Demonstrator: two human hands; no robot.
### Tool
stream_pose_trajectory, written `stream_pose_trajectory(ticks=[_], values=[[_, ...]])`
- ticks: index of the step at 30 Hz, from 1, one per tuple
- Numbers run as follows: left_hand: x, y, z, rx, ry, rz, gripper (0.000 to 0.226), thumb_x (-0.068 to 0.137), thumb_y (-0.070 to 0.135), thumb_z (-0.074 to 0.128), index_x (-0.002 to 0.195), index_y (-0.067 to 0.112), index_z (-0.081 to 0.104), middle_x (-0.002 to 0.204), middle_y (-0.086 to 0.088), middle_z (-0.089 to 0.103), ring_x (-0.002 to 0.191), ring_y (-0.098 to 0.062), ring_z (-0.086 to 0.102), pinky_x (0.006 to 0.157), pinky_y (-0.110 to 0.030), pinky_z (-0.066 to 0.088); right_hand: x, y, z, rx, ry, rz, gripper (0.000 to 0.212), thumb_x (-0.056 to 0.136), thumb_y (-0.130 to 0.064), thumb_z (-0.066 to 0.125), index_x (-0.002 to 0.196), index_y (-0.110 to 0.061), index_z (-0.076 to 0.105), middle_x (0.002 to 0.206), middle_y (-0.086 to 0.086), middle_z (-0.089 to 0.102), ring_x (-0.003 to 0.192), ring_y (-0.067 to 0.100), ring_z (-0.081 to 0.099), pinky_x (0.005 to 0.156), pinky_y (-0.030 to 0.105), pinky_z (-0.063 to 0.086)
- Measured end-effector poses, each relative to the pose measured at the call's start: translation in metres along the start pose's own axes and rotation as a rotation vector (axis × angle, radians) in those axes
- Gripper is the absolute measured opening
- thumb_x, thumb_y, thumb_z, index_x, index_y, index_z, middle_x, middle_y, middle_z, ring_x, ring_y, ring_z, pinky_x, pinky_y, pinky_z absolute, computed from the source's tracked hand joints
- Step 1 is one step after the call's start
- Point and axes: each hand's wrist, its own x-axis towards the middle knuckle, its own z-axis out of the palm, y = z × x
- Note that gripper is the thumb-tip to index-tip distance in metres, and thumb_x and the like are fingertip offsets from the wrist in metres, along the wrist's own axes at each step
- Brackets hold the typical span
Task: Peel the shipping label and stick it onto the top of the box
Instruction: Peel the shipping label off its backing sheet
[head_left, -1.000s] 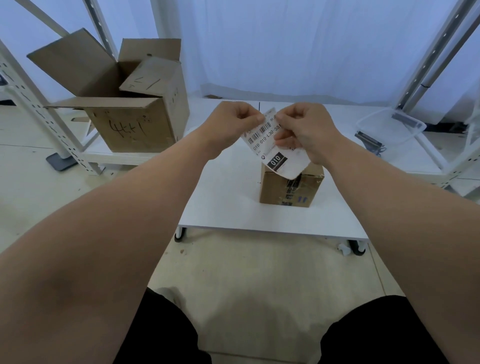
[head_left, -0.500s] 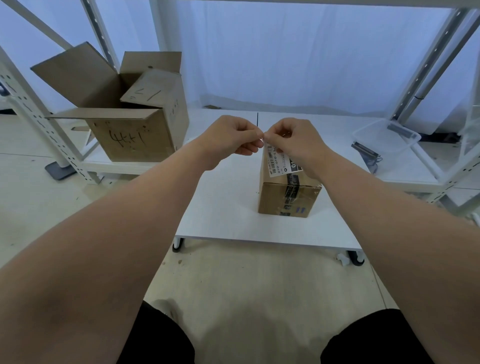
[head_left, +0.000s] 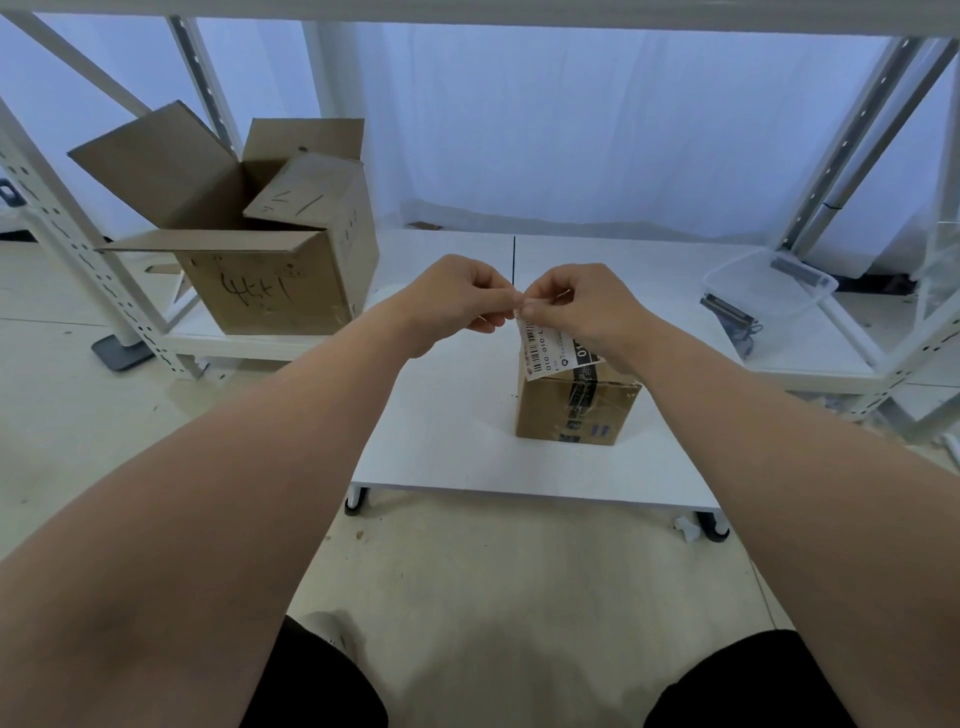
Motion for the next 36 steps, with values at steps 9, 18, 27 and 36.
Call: stream_pose_trajectory(ticks=[9,18,27,36], values=[[-0.0016,-0.0052,-0.0031,-0.094,-0.112,-0.028,0.009,0.091,0.011,0.059,0.085,0.007,0.064,0.080,-0.003,0.064,0.073,-0.010,0.061,0.074,-0.019,0.055,0.0014,0.0052,-0.0023,-0.025,-0.013,-0.031,0.007,0.088,-0.018,0.064,0.086,-0.013,0.069,0.078,-0.003,0.066,0.077,0.013,0.061,0.074,0.029,0.050],[-0.0002,-0.0080,-0.0026,-0.112,-0.130,-0.029,0.013,0.094,0.013,0.055,0.083,0.009,0.062,0.079,-0.002,0.063,0.074,-0.010,0.059,0.072,-0.017,0.054,0.0010,0.0056,-0.0030,-0.016,-0.035,-0.038,0.007,0.086,-0.021,0.068,0.080,-0.017,0.068,0.079,-0.001,0.067,0.078,0.015,0.062,0.077,0.033,0.051],[-0.0005,-0.0068,-0.0029,-0.101,-0.114,-0.024,0.012,0.092,0.014,0.058,0.082,0.010,0.063,0.079,-0.002,0.063,0.073,-0.010,0.059,0.073,-0.019,0.053,0.0010,0.0054,-0.0030,-0.015,-0.030,-0.045,0.008,0.086,-0.020,0.068,0.078,-0.018,0.066,0.075,-0.003,0.064,0.074,0.011,0.059,0.075,0.029,0.049],[-0.0014,-0.0050,-0.0030,-0.074,-0.072,-0.005,0.009,0.090,0.015,0.061,0.083,0.010,0.065,0.077,-0.001,0.064,0.072,-0.009,0.060,0.075,-0.020,0.054,0.0005,0.0037,-0.0025,-0.003,-0.006,-0.044,0.009,0.086,-0.020,0.067,0.078,-0.018,0.066,0.074,-0.005,0.063,0.071,0.009,0.059,0.070,0.025,0.049]])
